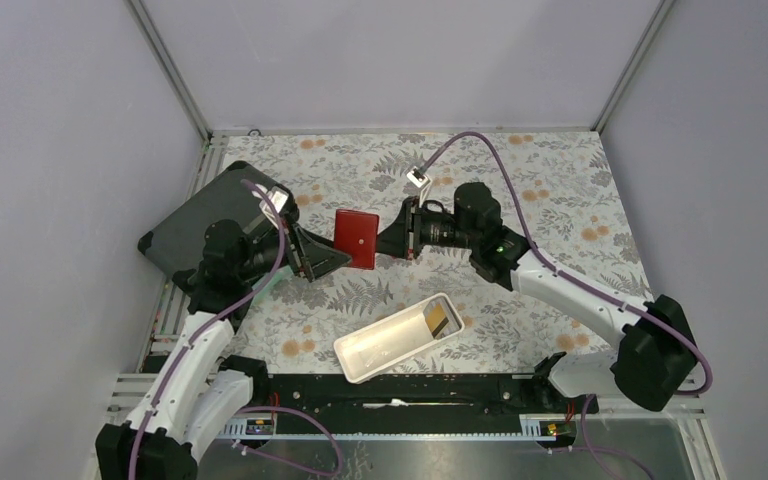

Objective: Put the credit cards into the card holder
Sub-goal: Open the card holder at the center of the board.

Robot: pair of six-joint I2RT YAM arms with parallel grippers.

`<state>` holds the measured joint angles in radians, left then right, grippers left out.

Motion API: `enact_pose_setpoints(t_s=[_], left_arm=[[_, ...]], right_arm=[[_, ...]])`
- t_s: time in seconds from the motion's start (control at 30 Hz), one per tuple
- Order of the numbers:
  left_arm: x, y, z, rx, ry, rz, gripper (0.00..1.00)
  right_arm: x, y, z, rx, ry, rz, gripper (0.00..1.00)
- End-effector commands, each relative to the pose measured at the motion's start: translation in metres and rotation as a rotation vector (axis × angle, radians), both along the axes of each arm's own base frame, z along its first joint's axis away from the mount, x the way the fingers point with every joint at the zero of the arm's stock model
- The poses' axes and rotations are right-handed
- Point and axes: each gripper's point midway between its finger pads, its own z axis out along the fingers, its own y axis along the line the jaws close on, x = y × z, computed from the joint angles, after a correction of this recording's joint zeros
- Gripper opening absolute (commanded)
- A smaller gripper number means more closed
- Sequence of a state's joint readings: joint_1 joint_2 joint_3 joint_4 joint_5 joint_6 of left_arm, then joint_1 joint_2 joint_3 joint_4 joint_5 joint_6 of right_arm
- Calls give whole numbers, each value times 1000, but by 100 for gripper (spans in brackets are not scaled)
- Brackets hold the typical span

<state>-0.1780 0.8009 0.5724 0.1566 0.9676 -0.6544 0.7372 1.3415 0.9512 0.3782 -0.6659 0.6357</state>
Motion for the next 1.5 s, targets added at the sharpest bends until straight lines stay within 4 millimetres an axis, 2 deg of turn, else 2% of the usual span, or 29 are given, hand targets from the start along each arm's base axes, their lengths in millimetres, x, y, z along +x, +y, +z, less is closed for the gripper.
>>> enact_pose_setpoints(t_s=[0.0, 0.1, 0.17, 0.23, 0.33, 0.4, 0.57, 0.83, 1.03, 1.2, 1.47], left_arm=[[17, 16, 11, 86, -105, 166, 99], [30, 33, 4, 156, -91, 308, 99], [34, 35, 8, 145, -87, 355, 99], [33, 28, 14, 110, -87, 371, 99], [33, 8, 15, 98, -99, 401, 99], [31, -11, 16, 103, -116, 408, 99], [41, -37, 8, 132, -97, 444, 99], [53, -70, -17, 222, -73, 449, 99], [55, -91, -25, 250, -79, 440, 99], [63, -82, -45, 354, -65, 523, 99], [60, -54, -51, 400, -74, 602, 99]], right_arm=[[22, -17, 20, -80, -110, -162, 0], [42, -31, -4, -256, -87, -305, 0], [53, -45, -22, -392, -69, -397, 0], [62, -55, -35, -477, -53, -462, 0], [67, -58, -48, -546, -28, -499, 0], [66, -56, -51, -553, -2, -504, 0], [62, -49, -59, -575, 54, -499, 0], [56, -49, -61, -586, 78, -494, 0], [55, -49, -60, -583, 78, -496, 0], [54, -51, -54, -569, 75, -499, 0], [56, -60, -54, -595, 60, -535, 0]])
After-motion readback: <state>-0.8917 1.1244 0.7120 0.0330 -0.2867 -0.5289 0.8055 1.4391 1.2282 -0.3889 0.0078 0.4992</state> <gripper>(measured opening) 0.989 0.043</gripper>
